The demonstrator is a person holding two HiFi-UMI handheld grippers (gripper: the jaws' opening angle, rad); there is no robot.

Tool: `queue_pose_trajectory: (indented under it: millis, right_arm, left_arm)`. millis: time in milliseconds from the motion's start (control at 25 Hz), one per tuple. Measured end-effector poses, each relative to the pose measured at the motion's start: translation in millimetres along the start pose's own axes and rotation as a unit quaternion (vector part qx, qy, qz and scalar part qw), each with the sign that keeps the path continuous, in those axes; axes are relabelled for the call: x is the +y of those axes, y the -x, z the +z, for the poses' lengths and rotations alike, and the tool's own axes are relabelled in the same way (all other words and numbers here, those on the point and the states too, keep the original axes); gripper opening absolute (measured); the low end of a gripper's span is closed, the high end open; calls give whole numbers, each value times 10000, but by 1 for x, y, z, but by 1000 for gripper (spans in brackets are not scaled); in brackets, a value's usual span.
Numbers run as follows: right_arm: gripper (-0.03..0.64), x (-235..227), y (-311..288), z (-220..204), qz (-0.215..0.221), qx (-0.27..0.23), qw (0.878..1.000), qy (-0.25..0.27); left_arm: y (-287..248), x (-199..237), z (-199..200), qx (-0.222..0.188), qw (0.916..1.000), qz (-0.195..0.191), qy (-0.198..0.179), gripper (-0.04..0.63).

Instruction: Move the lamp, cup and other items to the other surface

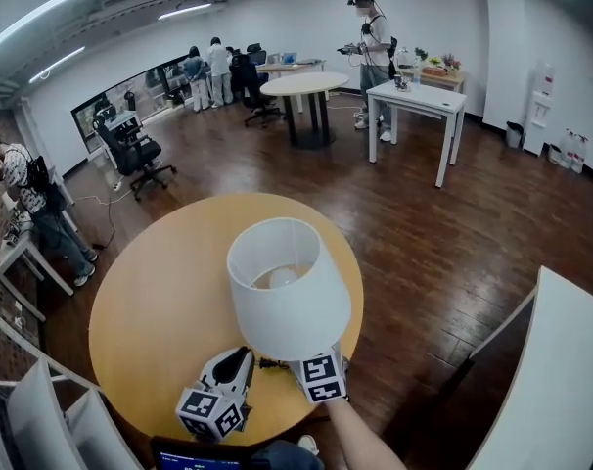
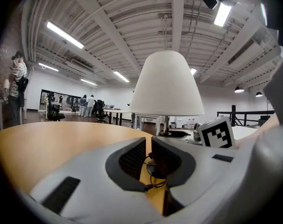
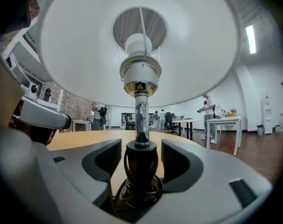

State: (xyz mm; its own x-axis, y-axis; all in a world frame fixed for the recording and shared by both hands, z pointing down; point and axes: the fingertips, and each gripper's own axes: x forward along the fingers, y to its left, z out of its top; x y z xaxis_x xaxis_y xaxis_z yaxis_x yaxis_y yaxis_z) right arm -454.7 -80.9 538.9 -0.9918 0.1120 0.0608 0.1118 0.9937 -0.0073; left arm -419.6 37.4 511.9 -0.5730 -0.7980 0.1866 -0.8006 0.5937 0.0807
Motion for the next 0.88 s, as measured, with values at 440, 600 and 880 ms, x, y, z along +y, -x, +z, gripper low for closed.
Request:
queue_pose_trajectory:
  millis: [440,600,880]
  right_arm:
    - [166,-12,12,11,-278,62,9995,-147]
    - [166,-33,31,24,-468,-116,9985,-271]
    - [166,-111,98,44,-1471,-298,9886,-98]
  left_arm:
    - [-14,-18,6,93,9993,-360,-47,49]
    - [-29,-42,13,37,9980,-617,-103,49]
    - [-83,-134,24,-74,9845,-1737,-221,49]
